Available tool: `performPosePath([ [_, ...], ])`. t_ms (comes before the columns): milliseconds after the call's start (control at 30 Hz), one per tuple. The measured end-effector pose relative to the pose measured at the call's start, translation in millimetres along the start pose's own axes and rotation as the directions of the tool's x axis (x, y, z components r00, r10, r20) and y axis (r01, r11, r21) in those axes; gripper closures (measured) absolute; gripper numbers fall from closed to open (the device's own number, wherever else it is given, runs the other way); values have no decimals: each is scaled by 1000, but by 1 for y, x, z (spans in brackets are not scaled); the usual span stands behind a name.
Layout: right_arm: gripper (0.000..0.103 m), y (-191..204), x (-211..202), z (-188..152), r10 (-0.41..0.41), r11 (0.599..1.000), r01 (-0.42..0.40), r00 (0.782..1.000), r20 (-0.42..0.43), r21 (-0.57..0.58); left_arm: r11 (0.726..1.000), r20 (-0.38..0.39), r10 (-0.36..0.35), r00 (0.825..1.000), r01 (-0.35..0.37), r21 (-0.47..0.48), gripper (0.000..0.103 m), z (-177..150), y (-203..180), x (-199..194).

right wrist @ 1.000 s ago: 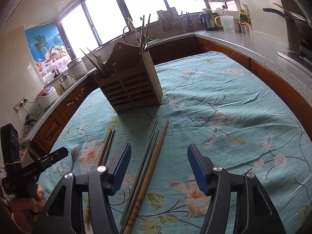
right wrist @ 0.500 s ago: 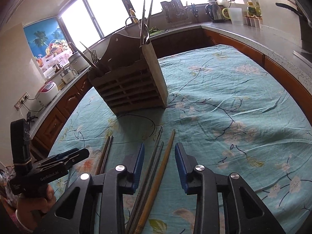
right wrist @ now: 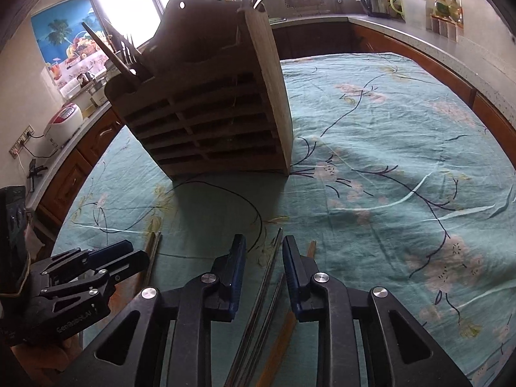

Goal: Organize utensils
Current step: 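Close the left gripper on a wooden chopstick while the right gripper grasps a chopstick, then lift both chopsticks and carry both grippers over the holder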

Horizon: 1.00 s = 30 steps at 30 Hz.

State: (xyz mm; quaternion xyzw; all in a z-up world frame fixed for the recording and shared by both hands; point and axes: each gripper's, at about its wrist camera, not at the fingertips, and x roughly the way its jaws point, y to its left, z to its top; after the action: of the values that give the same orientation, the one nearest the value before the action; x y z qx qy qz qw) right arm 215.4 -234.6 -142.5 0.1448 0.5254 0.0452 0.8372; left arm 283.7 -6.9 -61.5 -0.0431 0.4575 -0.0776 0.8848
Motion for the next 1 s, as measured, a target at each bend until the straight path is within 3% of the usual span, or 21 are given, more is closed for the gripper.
performPosePath([
  [367,92,9,6,-2,-75,993,74,997,-2,-86,990,-12,47,999,-45,133,75,2,-15,6],
  [500,96,5,5,-2,-57,997,58,998,4,-58,985,8,34,999,-35,167,93,3,-24,9],
  [567,97,0,2,-2,-22,1000,22,1000,3,-22,986,11,32,999,-33,165,96,2,-25,9],
  [800,99,10,-53,-8,84,996,-86,991,105,8,998,74,-61,995,59,25,100,-11,-2,-32],
  [1000,99,22,-101,-12,149,988,-152,970,191,0,985,194,-153,969,166,-49,100,-31,13,-96],
])
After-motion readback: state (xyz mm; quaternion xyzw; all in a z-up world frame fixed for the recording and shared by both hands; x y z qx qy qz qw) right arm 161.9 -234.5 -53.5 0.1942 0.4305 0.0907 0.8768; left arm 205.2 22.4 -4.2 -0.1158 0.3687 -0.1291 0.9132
